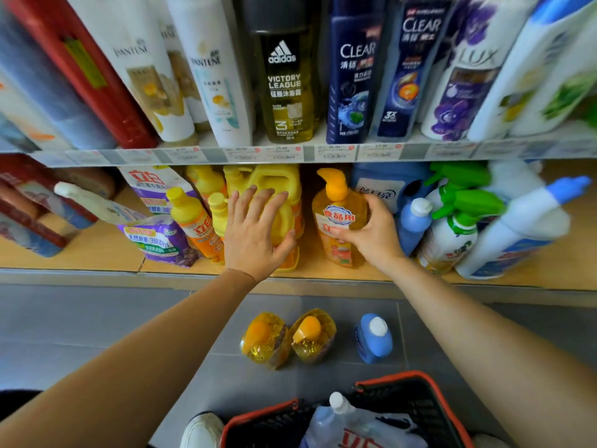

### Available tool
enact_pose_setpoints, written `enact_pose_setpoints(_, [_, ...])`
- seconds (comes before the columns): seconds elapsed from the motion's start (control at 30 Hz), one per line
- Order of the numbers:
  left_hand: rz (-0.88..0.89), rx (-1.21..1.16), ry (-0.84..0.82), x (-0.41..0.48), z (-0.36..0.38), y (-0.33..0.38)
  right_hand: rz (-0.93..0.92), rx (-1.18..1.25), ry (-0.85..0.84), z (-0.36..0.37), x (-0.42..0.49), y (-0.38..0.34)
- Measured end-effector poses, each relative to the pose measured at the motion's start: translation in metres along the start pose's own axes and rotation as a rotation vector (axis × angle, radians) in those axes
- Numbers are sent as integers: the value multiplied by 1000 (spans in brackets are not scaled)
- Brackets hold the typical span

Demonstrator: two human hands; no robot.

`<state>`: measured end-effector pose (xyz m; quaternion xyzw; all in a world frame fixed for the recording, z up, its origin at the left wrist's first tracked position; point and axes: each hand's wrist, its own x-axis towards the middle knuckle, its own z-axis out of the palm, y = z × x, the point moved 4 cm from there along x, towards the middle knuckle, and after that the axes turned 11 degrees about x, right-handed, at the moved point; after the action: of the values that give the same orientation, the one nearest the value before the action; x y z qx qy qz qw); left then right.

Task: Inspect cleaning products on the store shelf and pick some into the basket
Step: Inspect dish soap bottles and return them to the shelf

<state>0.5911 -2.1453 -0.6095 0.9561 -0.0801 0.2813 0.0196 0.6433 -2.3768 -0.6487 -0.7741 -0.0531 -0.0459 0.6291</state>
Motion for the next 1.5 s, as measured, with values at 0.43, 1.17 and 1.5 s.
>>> enact_pose_setpoints(0.43, [-346,-990,-433,12,-111,53,38,93,-233,-61,-89,-106])
enact_pose_setpoints(1.17, [-159,-1827,-620,-46,-188,115,423,936,-688,-52,-193,-145])
enact_pose_setpoints(1.5, [-102,-1324,-347,-32,-202,87,263,684,-668,-58,-186,-139])
